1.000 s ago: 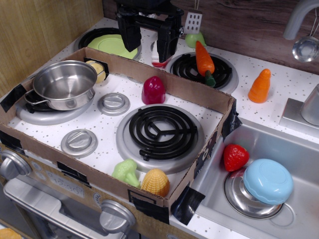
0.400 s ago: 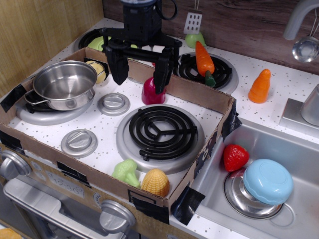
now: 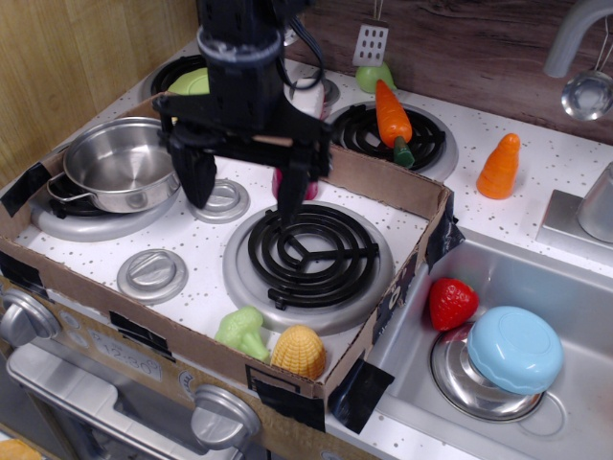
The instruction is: Put broccoli in pot
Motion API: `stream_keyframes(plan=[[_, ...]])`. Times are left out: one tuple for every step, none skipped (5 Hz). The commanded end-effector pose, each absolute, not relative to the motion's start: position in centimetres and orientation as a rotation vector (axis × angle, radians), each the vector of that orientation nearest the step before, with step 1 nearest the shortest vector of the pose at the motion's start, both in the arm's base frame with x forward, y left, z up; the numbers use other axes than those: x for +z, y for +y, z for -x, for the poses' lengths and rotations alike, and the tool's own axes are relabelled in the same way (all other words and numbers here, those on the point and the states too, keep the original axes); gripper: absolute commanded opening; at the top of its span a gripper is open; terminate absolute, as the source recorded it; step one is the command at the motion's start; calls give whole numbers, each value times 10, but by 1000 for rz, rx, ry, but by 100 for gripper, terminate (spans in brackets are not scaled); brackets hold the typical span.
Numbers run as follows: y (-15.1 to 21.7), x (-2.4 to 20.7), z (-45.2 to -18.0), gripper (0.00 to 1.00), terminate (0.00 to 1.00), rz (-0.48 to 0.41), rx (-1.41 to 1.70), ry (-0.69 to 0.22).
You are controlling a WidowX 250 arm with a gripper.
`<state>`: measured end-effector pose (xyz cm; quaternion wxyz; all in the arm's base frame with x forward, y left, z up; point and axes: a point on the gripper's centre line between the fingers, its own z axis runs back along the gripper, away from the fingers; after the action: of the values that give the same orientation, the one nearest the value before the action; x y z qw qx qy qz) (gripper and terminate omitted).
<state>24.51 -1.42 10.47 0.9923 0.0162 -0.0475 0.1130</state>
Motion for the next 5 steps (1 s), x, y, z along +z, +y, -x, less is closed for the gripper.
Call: stream_keyframes(plan=[[-17,95,-234,100,0,-72,205,-102],[-6,87,-241,100,0,-81,134,-72],[2,82,-249,100,0,-111,69,-72],[6,70,-244,100,0,-110,93,-64],[3,64,-230,100,0,-137,135,-105]])
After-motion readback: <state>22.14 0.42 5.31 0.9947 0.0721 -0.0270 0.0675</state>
